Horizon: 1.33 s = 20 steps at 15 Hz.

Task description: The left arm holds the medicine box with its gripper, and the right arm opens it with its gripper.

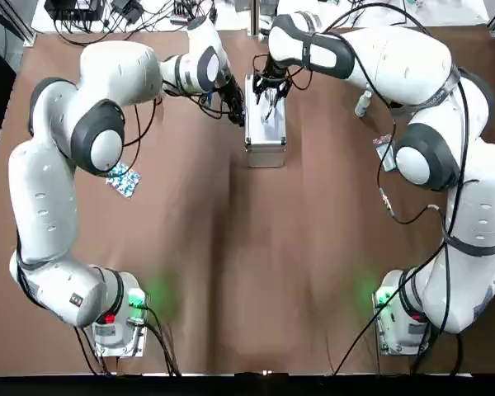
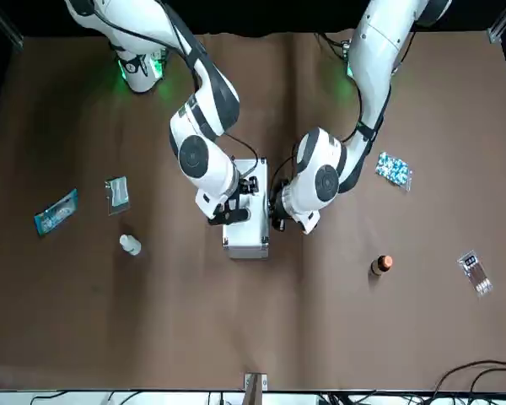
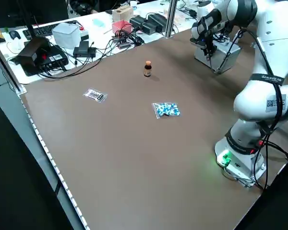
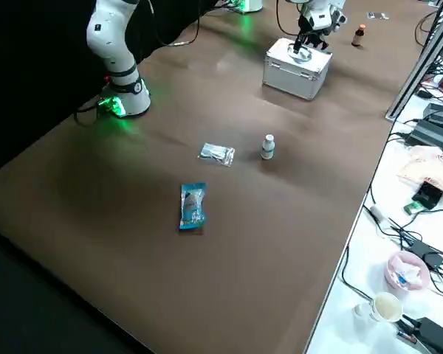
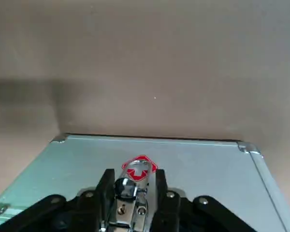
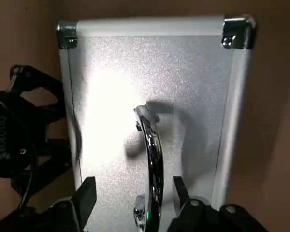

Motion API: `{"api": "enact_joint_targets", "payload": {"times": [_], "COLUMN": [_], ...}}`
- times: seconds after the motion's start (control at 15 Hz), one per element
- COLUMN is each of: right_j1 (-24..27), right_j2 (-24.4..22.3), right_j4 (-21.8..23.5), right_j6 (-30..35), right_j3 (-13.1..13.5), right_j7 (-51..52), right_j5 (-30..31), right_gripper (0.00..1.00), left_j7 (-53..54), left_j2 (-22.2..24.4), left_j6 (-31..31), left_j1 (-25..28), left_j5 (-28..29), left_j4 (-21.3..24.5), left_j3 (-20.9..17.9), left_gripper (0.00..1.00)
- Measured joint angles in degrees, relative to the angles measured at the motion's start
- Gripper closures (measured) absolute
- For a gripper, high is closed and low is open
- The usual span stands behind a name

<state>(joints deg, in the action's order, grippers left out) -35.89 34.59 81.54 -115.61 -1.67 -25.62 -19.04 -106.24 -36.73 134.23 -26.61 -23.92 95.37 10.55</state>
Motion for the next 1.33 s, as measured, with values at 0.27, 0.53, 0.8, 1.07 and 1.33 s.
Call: {"api": "enact_joint_targets", "payload": {"times": [0.27, 0.53, 0.8, 1.07, 1.33], "right_j1": [0.00, 0.00, 0.00, 0.24, 0.28], "right_j2": [0.05, 0.09, 0.13, 0.12, 0.13], "right_j4": [0.00, 0.00, 0.00, 0.00, 0.00], "right_j6": [0.00, 0.00, 0.00, 0.04, 0.18], "right_j3": [0.00, 0.00, 0.01, 0.28, 0.41], "right_j7": [0.00, -0.01, -0.03, -0.15, -0.15], "right_j5": [0.00, 0.00, 0.00, -0.02, -0.03], "right_gripper": [0.28, 0.29, 0.42, 0.66, 0.82], "left_j7": [0.11, 0.11, 0.11, 0.11, 0.11], "left_j2": [0.30, 0.30, 0.31, 0.31, 0.31], "left_j6": [-0.32, -0.31, -0.30, -0.28, -0.26], "left_j1": [-0.06, -0.07, -0.07, -0.07, -0.07], "left_j5": [0.07, 0.07, 0.07, 0.08, 0.08], "left_j4": [0.29, 0.29, 0.30, 0.32, 0.34], "left_j3": [-0.01, -0.01, -0.01, -0.02, -0.02], "left_gripper": [0.70, 0.70, 0.70, 0.70, 0.70]}}
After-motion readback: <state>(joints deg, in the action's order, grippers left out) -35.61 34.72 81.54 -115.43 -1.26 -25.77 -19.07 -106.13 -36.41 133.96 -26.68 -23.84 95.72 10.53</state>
